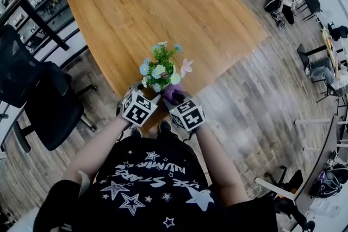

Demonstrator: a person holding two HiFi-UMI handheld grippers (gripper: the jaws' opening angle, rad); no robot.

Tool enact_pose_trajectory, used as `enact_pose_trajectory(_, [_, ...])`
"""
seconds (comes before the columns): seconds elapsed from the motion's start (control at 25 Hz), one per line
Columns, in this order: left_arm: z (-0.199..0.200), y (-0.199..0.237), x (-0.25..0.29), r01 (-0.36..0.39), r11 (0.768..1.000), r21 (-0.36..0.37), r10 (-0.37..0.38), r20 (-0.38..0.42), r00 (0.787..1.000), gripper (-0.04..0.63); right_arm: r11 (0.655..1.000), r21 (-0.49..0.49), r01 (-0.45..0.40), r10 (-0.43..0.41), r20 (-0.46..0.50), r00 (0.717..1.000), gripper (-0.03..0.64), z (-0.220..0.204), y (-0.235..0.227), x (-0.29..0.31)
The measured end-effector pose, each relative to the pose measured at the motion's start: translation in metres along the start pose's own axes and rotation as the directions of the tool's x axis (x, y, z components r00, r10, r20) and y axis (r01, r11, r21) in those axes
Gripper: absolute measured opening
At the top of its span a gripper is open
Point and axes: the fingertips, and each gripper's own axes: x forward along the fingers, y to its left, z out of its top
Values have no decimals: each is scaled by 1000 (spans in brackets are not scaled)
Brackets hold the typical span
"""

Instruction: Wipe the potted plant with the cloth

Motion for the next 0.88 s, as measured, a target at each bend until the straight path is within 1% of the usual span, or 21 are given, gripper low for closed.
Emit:
enact_pose_trajectory(0.2, [1, -10, -1, 12, 1000, 23, -12, 9, 1000, 264, 1000, -22, -15, 15, -2, 1000, 89, -1, 8, -3])
enact_pose_trajectory(0.32, [-1, -11, -3, 24, 1000, 13, -24, 17, 1000, 264, 1000, -19, -8, 8, -2, 1000, 89, -2, 10, -3])
enact_pose_trajectory(0.52, [-7, -12, -17, 38, 999, 1, -38, 40, 998, 264, 1000, 4, 25, -25, 0, 1000, 89, -7, 9, -10])
enact_pose_trajectory(0.68, [-14, -18, -32, 73, 997, -15, -72, 55, 996, 264, 997, 48, 63, -64, 14, 998, 89, -11, 6, -22])
enact_pose_trajectory(0.76, [-15, -22, -42, 105, 994, -15, -104, 86, 991, 264, 993, 76, 87, -89, 27, 996, 89, -13, 7, -26])
enact_pose_trajectory(0.88, [-14, -28, -59, 150, 989, -8, -147, 150, 978, 264, 985, 124, 121, -129, 59, 990, 89, -12, 12, -30])
